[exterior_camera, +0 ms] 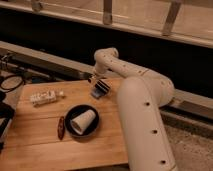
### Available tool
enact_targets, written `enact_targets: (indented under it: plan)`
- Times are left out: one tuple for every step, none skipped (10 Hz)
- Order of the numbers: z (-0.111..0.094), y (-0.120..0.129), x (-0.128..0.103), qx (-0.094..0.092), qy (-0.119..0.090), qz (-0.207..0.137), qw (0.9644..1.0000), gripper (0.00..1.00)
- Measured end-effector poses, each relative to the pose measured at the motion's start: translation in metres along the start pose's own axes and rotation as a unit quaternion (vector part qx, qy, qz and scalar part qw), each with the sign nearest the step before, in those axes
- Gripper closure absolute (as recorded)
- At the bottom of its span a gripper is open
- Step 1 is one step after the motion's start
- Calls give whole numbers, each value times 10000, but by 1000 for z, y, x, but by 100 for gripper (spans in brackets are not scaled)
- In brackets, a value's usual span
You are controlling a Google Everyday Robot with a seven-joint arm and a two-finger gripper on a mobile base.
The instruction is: Place the eraser on the white sponge
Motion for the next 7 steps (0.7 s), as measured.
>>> enact_targets:
  plan:
    - [1, 2, -2, -7, -3, -17, 10000, 41]
    - [2, 4, -5, -16, -3, -37, 10000, 42]
    - [3, 5, -4, -19, -4, -46, 10000, 47]
    - [4, 5, -4, -19, -3, -51, 10000, 55]
    - [4, 5, -3, -17, -14, -39, 10000, 63]
    - [4, 5, -3, -18, -13, -35, 10000, 65]
    - [4, 5, -5, -19, -17, -49, 10000, 65]
